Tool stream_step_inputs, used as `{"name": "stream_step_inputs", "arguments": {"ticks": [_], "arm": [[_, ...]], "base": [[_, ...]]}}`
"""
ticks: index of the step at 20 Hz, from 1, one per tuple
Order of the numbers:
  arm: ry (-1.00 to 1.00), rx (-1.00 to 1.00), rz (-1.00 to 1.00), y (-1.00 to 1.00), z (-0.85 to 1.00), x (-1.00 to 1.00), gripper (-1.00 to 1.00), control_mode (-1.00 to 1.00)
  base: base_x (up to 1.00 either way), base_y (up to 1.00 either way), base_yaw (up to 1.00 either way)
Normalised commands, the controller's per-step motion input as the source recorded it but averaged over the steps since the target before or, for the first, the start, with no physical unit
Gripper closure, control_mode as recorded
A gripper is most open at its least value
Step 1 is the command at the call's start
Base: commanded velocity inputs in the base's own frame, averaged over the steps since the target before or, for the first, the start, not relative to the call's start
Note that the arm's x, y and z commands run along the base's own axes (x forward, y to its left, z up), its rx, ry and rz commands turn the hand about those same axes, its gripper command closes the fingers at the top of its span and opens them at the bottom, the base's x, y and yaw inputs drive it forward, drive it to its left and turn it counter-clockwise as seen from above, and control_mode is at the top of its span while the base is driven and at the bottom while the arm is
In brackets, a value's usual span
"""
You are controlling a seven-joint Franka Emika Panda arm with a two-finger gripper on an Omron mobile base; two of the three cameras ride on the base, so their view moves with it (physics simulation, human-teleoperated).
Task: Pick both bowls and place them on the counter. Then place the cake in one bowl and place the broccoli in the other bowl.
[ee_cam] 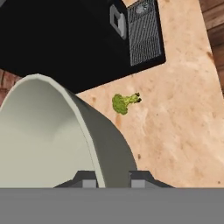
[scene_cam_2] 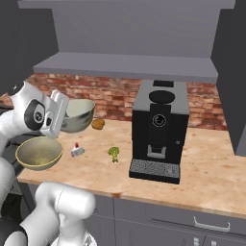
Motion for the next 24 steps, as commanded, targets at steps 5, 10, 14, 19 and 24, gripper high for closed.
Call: {"name": "stream_step_inputs", "arguments": {"ticks": [5,10,14,19,24], "arm": [[0.03,0.00,0.00,-0.04,-0.29,0.48,1.00,-1.00],[0.00,0.01,0.00,-0.16,-0.24,0.34,1.00,-1.00],[0.00,0.00,0.00,-0.14,-0.26,0.28,1.00,-1.00],[0.00,0.00,-0.02,-0.21,-0.20,0.18,1.00,-1.00],[0.00,0.00,-0.02,-0.24,-0.16,0.09,1.00,-1.00]], "base": [[0.00,0.00,0.00],[0.00,0.00,0.00],[0.00,0.00,0.00],[0.00,0.00,0.00],[0.00,0.00,0.00]]}}
